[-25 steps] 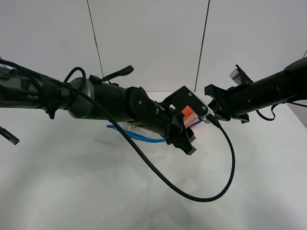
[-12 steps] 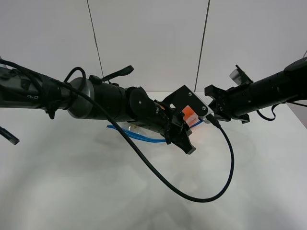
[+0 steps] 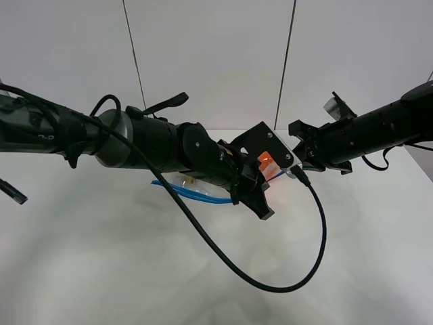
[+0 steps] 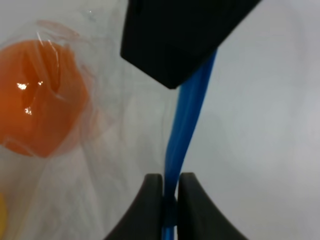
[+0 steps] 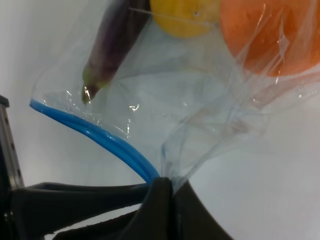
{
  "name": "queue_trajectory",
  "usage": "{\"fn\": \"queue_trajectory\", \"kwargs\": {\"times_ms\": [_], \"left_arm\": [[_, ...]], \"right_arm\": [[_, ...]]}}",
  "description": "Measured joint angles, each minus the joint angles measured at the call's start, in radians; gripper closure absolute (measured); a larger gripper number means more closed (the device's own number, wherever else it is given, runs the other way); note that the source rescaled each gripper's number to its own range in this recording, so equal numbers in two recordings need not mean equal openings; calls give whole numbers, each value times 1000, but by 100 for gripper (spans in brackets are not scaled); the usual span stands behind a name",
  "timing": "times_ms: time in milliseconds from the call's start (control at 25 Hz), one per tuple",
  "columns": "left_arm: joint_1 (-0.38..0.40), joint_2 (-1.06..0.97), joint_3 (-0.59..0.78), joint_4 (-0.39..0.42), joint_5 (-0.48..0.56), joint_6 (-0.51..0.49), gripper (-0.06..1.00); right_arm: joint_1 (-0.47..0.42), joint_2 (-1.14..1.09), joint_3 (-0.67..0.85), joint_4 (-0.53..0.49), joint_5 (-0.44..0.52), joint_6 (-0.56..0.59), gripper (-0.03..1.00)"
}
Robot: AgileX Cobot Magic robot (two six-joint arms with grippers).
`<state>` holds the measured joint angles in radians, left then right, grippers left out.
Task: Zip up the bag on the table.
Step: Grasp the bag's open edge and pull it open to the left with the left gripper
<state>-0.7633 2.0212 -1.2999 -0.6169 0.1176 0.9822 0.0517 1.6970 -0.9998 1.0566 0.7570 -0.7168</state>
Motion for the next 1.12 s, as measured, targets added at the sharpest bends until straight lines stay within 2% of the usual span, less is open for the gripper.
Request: {"fn": "queue_trajectory", "kwargs": {"times_ms": [160, 400, 720, 1120], "left_arm": [[33, 0, -1, -3, 41, 23, 94], [125, 0, -1, 0, 124, 28, 94], [225, 0, -1, 115, 195, 28, 94], [362, 0, -1, 192, 277, 17, 94]], "right_arm": [[0, 0, 0, 0, -7, 0, 96], [0, 0, 0, 8, -19, 1, 96], [0, 0, 0, 1, -29, 4, 96], [0, 0, 0, 1, -29, 8, 96]]}}
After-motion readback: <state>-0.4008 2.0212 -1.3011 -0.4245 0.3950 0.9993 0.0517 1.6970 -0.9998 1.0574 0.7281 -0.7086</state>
